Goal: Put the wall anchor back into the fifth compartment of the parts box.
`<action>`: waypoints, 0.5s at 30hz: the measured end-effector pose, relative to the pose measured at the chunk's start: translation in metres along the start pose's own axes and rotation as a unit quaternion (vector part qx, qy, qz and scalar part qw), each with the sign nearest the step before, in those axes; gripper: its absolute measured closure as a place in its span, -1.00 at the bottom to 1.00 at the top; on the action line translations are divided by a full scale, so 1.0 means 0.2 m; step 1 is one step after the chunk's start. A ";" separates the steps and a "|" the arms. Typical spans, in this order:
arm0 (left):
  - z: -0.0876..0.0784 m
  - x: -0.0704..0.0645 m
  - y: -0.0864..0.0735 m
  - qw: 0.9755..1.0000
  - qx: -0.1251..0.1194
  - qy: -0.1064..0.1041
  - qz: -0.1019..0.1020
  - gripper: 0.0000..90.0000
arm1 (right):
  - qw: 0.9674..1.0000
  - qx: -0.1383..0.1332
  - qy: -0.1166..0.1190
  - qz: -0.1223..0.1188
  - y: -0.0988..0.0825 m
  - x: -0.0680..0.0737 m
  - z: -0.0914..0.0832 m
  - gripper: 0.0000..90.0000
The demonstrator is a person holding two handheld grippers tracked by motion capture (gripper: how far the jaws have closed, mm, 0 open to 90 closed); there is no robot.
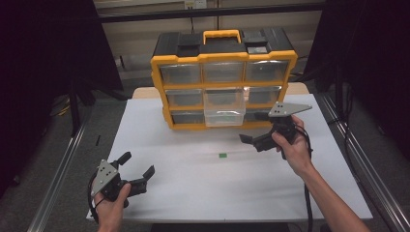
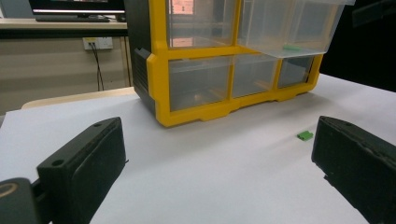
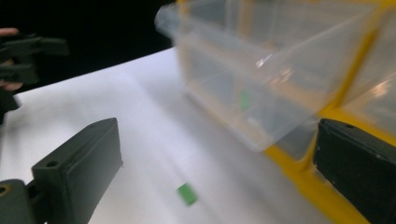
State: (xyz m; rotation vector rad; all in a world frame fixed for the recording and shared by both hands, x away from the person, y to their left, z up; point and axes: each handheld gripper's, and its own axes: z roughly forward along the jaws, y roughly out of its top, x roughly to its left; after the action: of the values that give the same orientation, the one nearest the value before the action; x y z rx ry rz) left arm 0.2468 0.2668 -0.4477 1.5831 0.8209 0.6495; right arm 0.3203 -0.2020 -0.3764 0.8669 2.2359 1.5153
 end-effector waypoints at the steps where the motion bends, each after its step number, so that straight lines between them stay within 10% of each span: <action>1: 0.00 0.00 0.00 1.000 -0.002 0.005 -0.004 -0.93 | 1.000 0.005 0.002 0.005 -0.02 0.01 0.02 -1.00; 8: -0.01 0.01 0.00 1.000 0.000 0.003 0.003 -0.93 | 0.998 0.055 0.044 0.000 -0.09 0.06 0.13 -0.94; 15: -0.01 0.00 0.01 1.000 -0.005 0.001 -0.001 -0.93 | 0.987 0.119 0.106 0.005 -0.13 0.10 0.26 -0.94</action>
State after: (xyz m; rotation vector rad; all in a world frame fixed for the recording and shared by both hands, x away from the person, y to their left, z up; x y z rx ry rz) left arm 0.2454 0.2676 -0.4460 1.5730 0.8198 0.6538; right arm 0.3257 -0.1572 -0.4186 0.8144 2.6113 1.4235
